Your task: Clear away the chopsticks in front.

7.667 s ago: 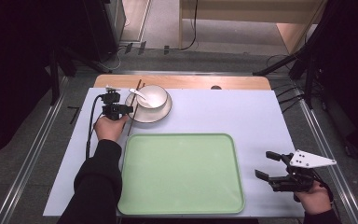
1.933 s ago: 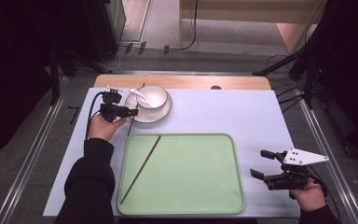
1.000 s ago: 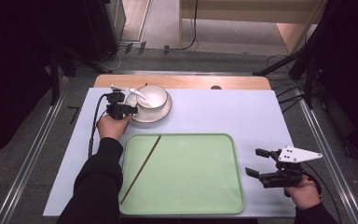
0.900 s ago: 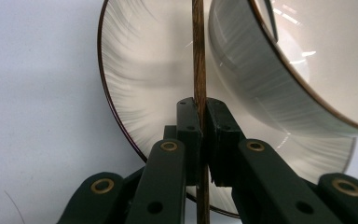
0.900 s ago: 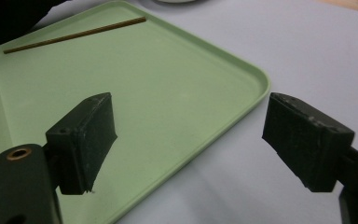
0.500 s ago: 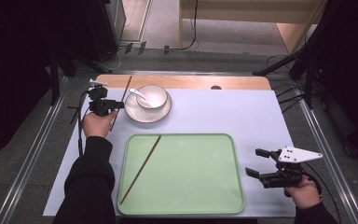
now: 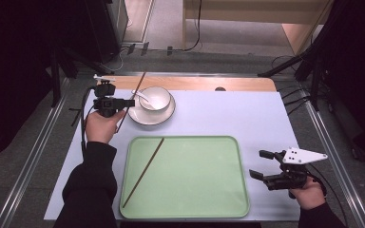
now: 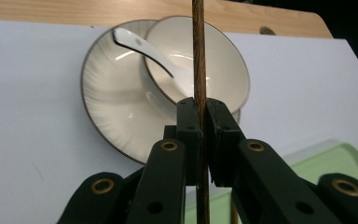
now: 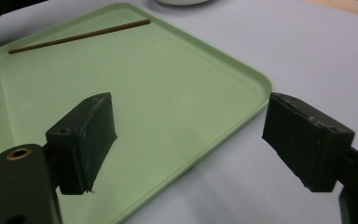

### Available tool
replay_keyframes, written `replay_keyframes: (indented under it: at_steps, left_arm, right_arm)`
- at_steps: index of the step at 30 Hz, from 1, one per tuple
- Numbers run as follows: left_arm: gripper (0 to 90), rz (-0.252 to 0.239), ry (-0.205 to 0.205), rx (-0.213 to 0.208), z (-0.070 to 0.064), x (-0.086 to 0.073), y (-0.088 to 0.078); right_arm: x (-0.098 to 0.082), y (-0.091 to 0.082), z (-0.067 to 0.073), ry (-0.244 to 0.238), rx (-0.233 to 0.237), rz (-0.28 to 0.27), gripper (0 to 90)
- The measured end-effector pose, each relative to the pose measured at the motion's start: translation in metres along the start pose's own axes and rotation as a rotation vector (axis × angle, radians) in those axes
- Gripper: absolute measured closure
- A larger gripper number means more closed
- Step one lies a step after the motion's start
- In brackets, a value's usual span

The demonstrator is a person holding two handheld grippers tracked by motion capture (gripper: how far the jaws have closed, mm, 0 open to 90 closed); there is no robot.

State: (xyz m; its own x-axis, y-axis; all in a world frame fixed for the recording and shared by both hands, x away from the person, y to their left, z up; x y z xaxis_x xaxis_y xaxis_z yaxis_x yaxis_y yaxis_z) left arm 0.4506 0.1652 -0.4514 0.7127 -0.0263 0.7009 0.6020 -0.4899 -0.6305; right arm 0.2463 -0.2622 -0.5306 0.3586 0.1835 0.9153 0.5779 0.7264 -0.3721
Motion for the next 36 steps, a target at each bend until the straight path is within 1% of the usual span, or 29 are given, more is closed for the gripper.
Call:
replay_keyframes:
  at_steps: [1,2,4,7,9,11,13,16,17,19,21,22,25,26,27,28,29,30,31,33,36]
  left_arm:
    - [85.6,0.007,0.008,-0.005,-0.005,-0.003,-0.001]
    - [85.6,0.007,0.008,-0.005,-0.005,-0.003,-0.001]
    - [85.6,0.021,0.004,-0.03,-0.01,-0.011,-0.002]
    - [85.6,0.028,0.009,-0.031,-0.012,-0.016,-0.004]
    - [85.7,0.025,0.011,-0.026,-0.014,-0.02,-0.007]
    - [85.7,0.023,0.014,-0.032,-0.016,-0.025,-0.01]
    - [85.7,0.022,0.025,-0.027,-0.018,-0.028,-0.013]
    - [85.6,0.011,0.033,-0.035,-0.023,-0.032,-0.019]
    - [85.6,-0.006,0.056,-0.044,-0.026,-0.035,-0.023]
    - [85.6,-0.009,0.053,-0.039,-0.027,-0.036,-0.025]
    - [85.6,-0.008,0.056,-0.05,-0.029,-0.041,-0.028]
    - [85.6,-0.006,0.061,-0.048,-0.03,-0.044,-0.029]
    - [85.6,0.011,0.07,-0.049,-0.033,-0.055,-0.028]
    - [85.6,0.018,0.07,-0.054,-0.034,-0.061,-0.028]
    - [85.6,0.018,0.07,-0.054,-0.034,-0.061,-0.028]
    - [85.6,0.006,0.086,-0.055,-0.037,-0.067,-0.027]
    - [85.6,0.006,0.086,-0.055,-0.037,-0.067,-0.027]
    - [85.6,0.004,0.097,-0.052,-0.038,-0.071,-0.026]
    - [85.6,0.015,0.105,-0.048,-0.039,-0.074,-0.026]
    - [85.6,0.024,0.105,-0.06,-0.042,-0.081,-0.026]
    - [85.6,0.036,0.109,-0.068,-0.045,-0.089,-0.026]
  right_arm:
    - [0.0,0.0,0.0,0.0,0.002,0.0,17.9]
    - [0.0,0.0,0.0,0.0,0.002,0.0,17.9]
    - [-0.001,0.001,0.0,-0.013,0.006,0.01,17.9]
    - [0.0,0.002,0.001,-0.016,0.009,0.01,17.9]
    - [0.0,0.001,0.002,-0.017,0.014,0.008,17.9]
    - [0.001,0.001,0.003,-0.019,0.016,0.002,17.9]
    - [0.001,0.001,0.003,-0.019,0.016,0.0,17.9]
    - [0.002,0.001,0.003,-0.015,0.018,-0.005,17.9]
    - [0.003,0.001,0.003,-0.018,0.019,-0.007,17.9]
    - [0.003,0.001,0.003,-0.017,0.02,-0.007,17.9]
    - [0.003,0.001,0.003,-0.017,0.02,-0.006,17.9]
    - [0.003,0.001,0.003,-0.02,0.02,-0.007,17.9]
    - [0.004,0.0,0.003,-0.019,0.019,-0.007,17.9]
    - [0.003,0.0,0.003,-0.019,0.021,-0.004,17.9]
    - [0.003,0.0,0.003,-0.019,0.021,-0.004,17.9]
    - [0.003,0.0,0.003,-0.018,0.022,-0.004,17.9]
    - [0.003,0.0,0.003,-0.017,0.024,-0.004,17.9]
    - [0.003,0.0,0.003,-0.017,0.024,-0.004,17.9]
    - [0.003,0.0,0.003,-0.016,0.025,-0.004,17.9]
    - [0.003,0.0,0.003,-0.016,0.026,-0.004,17.9]
    - [0.003,0.0,0.003,-0.017,0.026,-0.003,17.9]
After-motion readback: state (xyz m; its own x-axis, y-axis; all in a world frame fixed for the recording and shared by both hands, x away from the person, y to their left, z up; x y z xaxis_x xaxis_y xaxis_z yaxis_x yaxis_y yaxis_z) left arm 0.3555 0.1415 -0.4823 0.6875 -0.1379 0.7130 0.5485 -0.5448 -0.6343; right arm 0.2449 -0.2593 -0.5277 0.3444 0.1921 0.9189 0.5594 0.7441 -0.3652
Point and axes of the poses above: each handheld gripper's, and its own axes: y roughly forward along the jaws, x roughly out of its top, z roughly to its left, the point moved 7 cm from there along y, roughly forward along the jaws, and after that the axes turned 7 degrees about -z, right-handed, at the moved point
